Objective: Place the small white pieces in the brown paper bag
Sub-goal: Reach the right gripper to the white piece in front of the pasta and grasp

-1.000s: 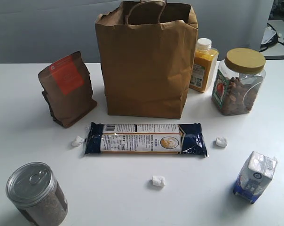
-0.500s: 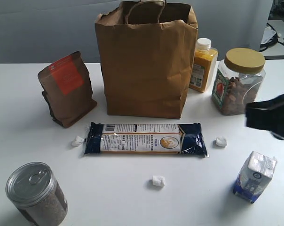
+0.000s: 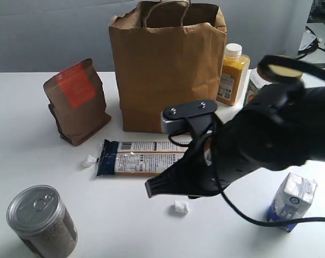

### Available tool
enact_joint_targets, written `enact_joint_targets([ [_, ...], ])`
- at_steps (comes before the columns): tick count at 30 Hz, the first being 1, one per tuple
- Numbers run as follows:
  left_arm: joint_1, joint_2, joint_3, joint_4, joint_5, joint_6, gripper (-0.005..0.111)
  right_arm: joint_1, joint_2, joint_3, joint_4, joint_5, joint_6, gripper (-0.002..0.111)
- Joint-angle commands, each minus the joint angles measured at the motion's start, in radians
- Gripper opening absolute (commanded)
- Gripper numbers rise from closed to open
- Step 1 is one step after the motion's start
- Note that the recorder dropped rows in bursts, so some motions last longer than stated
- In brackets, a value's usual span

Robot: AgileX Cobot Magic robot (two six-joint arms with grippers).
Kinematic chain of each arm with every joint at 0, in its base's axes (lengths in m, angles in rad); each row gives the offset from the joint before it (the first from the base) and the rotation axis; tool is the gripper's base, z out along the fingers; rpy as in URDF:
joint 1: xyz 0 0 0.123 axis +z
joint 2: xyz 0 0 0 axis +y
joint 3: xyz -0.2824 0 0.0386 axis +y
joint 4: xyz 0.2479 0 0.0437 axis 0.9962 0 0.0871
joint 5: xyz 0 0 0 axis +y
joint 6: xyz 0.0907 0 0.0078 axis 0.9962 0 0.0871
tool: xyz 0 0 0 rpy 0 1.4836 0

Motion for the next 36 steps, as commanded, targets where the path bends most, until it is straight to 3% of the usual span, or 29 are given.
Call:
enact_joint_targets([
  [1,-0.005,-0.003,0.004,-0.008,-0.002,-0.005,0.0,0.016,0.112,-0.049,0.02,0.011,0.003,0.019],
  [5,-0.005,-0.003,0.004,-0.008,-0.002,-0.005,0.0,0.016,0.182,-0.078,0.024,0.016,0.008,0.04],
  [8,-0.005,-0.003,0.004,-0.008,-0.002,-0.005,0.0,0.016,0.213,-0.079,0.02,0.006,0.026,0.044],
  [16,-0.005,-0.003,0.004,-0.008,-0.002,-0.005,0.0,0.004,0.292,-0.079,-0.041,-0.043,0.073,0.044],
  [19,-0.005,-0.003,0.004,-0.008,-0.002,-0.005,0.0,-0.006,0.302,-0.079,-0.159,-0.044,0.192,0.044],
  [28,-0.005,-0.003,0.004,-0.008,-0.002,-0.005,0.0,-0.006,0.302,-0.079,-0.15,-0.059,0.19,0.044],
  [36,-0.005,-0.003,0.004,-0.008,-0.002,-0.005,0.0,-0.006,0.302,-0.079,-0.128,0.009,0.185,0.024],
])
